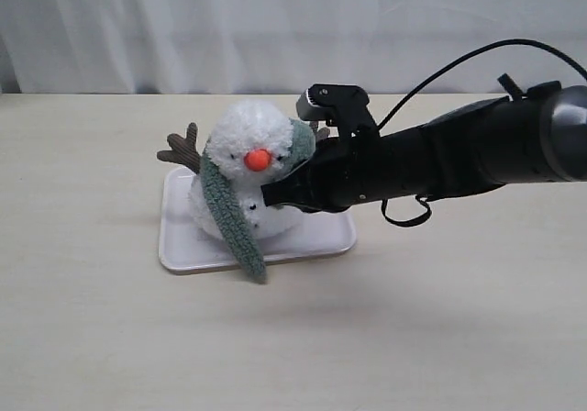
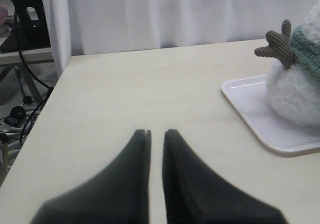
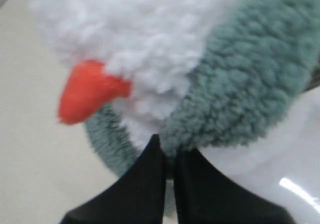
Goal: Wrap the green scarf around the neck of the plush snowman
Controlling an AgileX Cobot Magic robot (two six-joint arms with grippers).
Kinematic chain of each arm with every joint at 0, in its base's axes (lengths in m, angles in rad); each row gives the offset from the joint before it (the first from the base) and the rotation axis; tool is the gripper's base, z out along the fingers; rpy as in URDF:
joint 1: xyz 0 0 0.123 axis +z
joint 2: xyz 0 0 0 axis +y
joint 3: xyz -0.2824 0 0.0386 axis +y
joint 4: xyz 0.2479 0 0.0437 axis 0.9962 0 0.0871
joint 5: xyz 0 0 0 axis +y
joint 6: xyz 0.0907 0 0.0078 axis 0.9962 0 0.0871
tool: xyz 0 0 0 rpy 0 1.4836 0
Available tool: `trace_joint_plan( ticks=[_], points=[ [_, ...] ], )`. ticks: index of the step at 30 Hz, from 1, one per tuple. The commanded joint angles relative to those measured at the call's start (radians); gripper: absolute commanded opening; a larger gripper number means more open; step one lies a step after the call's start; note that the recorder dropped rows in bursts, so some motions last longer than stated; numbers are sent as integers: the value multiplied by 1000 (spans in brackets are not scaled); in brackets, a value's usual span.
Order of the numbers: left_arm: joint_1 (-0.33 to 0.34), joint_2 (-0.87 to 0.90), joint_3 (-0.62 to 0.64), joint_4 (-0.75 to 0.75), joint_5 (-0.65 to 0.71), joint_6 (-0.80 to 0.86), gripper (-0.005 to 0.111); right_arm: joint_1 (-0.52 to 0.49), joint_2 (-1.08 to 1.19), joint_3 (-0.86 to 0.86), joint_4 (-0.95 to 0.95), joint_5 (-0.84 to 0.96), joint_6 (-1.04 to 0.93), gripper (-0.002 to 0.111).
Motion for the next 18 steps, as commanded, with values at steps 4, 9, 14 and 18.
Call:
trace_joint_plan(
  ticks=[4,9,14,18],
  points=[
    [3,-3,3,0,-13,1,10,0,-2,-1,-300,103,335,4],
    [3,-3,3,0,-13,1,10,0,28,24,-313,104,366,4],
    [3,-3,3,0,-13,1,10,0,62,58,-237,115,351,4],
    [3,-3,3,0,-13,1,10,0,80,61,-206,139,326,4]
  ],
)
